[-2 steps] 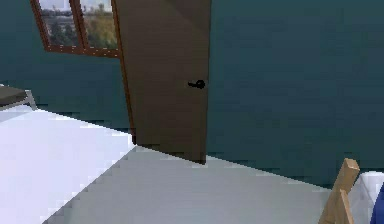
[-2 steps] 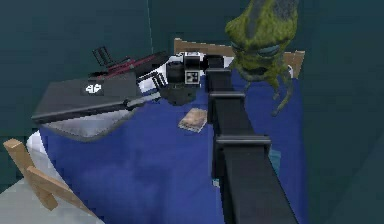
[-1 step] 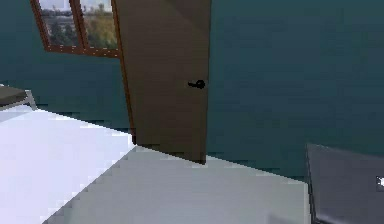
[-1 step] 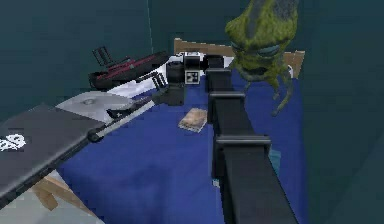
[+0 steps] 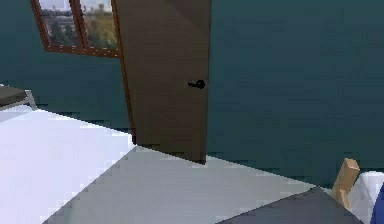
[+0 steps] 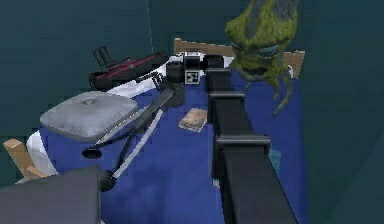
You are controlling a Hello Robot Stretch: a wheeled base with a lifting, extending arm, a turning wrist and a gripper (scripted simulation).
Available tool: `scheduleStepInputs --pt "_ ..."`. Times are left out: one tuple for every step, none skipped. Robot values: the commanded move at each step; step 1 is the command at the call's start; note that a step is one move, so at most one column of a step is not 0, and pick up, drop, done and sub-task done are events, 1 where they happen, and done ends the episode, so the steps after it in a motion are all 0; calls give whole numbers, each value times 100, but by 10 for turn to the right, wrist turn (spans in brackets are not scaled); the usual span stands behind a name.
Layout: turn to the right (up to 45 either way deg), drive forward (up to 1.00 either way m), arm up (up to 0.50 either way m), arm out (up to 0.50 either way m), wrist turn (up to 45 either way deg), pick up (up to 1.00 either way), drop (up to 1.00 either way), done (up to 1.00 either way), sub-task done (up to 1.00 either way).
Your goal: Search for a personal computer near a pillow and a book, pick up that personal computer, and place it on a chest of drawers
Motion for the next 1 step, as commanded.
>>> scheduleStepInputs --pt "0 0 0 -32 0 0 0 0 0"
